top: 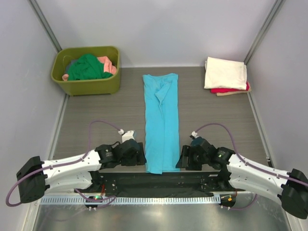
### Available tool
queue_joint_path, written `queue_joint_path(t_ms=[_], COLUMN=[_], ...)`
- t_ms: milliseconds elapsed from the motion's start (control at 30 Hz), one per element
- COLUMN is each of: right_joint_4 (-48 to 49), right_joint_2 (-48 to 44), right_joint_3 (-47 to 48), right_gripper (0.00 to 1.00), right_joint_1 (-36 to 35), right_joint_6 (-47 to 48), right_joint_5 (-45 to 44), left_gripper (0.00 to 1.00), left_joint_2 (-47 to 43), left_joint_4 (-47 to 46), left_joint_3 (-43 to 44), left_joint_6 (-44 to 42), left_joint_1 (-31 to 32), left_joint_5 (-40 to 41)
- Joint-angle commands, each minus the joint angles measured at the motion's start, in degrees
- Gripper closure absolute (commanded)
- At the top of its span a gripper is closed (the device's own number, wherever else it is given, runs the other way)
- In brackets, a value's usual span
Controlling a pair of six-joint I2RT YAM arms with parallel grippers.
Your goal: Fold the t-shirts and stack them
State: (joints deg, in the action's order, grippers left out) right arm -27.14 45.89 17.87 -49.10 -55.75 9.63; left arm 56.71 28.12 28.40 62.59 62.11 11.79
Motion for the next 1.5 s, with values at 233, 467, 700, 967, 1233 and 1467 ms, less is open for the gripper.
queue_joint_path(t_ms=[233, 467, 700, 967, 1233, 1467], right_joint_4=[6.66, 7.27, 8.41, 9.03, 6.05, 3.14], right_joint_2=[7.81, 9.04, 9.75, 9.22, 1.51, -0.2], right_joint_3=[0.41, -0.46, -1.08, -2.13, -1.0, 7.78], right_gripper=[0.43, 0.53, 0.59, 0.76, 0.99, 0.99], right_joint_1=[-5.39, -5.48, -5.57, -5.57, -5.48, -5.48], right_joint_6=[-3.67, -3.14, -2.44, -2.52, -2.88, -0.25], right_joint_5=[-1.45, -1.98, -2.16, -1.72, -3.12, -8.48], left_gripper=[0.28, 0.28, 0.41, 0.8, 1.0, 0.99], left_joint_2=[-1.16, -0.99, 4.45, 7.72, 4.73, 0.42], left_joint_4=[-7.99, -13.61, -15.2, -17.31, -14.07, 5.16], left_joint_3=[-4.93, -6.87, -6.78, -6.43, -4.07, 8.67], left_joint_6=[3.77, 5.35, 6.05, 6.32, 6.32, 3.07], left_joint_1=[0.12, 1.09, 2.14, 3.37, 3.46, 3.37], left_joint_5=[-6.08, -6.96, -8.01, -8.28, -7.4, 3.05])
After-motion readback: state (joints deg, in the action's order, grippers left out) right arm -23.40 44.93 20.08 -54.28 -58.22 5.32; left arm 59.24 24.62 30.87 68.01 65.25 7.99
